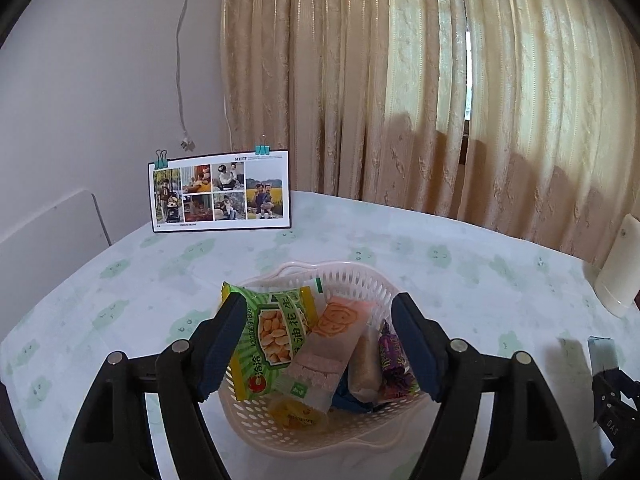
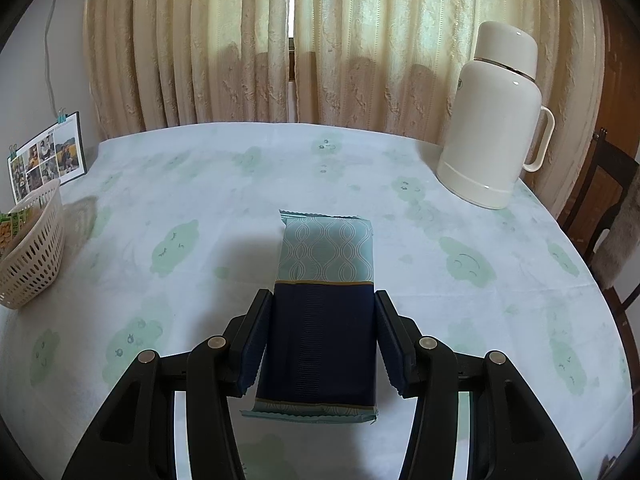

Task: Organize snacks
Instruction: 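Carry the orange packet into the basket and open the left gripper, then carry the blue box into the basket and open the right gripper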

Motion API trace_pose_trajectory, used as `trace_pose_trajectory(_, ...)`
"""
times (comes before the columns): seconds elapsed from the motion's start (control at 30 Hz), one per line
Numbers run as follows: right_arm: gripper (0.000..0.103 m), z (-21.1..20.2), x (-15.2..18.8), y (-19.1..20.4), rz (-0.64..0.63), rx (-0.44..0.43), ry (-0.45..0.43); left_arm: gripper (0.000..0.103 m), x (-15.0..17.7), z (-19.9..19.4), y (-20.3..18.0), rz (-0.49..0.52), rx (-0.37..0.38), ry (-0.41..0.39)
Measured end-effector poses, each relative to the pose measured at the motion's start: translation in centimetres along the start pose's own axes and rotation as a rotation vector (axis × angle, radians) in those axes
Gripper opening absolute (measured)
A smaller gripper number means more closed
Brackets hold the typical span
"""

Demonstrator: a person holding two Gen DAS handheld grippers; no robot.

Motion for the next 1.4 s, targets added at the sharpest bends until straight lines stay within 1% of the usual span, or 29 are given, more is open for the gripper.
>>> trace_pose_trajectory(0.47, 0.051, -0.2, 0.0, 0.1, -0.006, 0.005, -0.005, 0.073, -0.3, -0.3, -0.4, 0.021, -0.003, -0.017)
trace_pose_trajectory(0.57, 0.051, -0.2, 0.0, 0.2, -0.005, 0.004, -0.004, 0.079, -0.3, -0.5, -0.3, 0.02, -0.003, -0.027)
trace_pose_trajectory(0.67, 0.051, -0.3, 0.0, 0.2, -0.005, 0.001, -0.008, 0.079, -0.4, -0.9, 0.1, 0.016, -0.001, -0.039)
trace_pose_trajectory(0.77, 0.051, -0.6, -0.2, 0.3, -0.003, -0.024, -0.025, 0.08, -0.6, -1.3, 1.0, 0.011, -0.01, -0.064)
trace_pose_trajectory(0.8, 0.051, -0.8, -0.2, 0.4, -0.003, -0.036, -0.032, 0.08, -0.7, -1.4, 1.4, 0.01, -0.018, -0.071)
trace_pose_trajectory(0.93, 0.051, -1.8, -0.5, 0.9, 0.026, -0.138, -0.053, 0.082, -0.5, -1.5, 4.0, -0.021, -0.071, -0.092)
trace_pose_trajectory(1.07, 0.051, -2.5, -1.1, 1.7, 0.084, -0.25, -0.045, 0.082, -0.5, -0.7, 7.1, -0.085, -0.099, -0.073)
trace_pose_trajectory(1.17, 0.051, -3.3, -1.7, 3.5, 0.098, -0.321, -0.042, 0.082, -0.4, -0.2, 8.7, -0.124, -0.108, -0.047)
trace_pose_trajectory(1.23, 0.051, -3.8, -2.4, 5.6, 0.092, -0.378, -0.032, 0.082, -0.2, 0.1, 9.4, -0.141, -0.105, -0.025)
trace_pose_trajectory(1.3, 0.051, -4.3, -2.9, 7.7, 0.068, -0.411, -0.025, 0.082, -0.1, 0.2, 9.7, -0.15, -0.103, -0.014)
trace_pose_trajectory(1.4, 0.051, -5.5, -4.3, 12.4, 0.005, -0.475, -0.024, 0.082, 0.0, 0.0, 10.1, -0.154, -0.103, -0.007)
Point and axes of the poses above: each gripper's, at about its wrist camera, not at the fingertips, and z roughly the way its jaws point, y to its left, x to its underside, the point moved 5 cm from there along z, roughly the way its jaws point, and after that the axes turned 5 degrees about y, right-handed, at the moved point
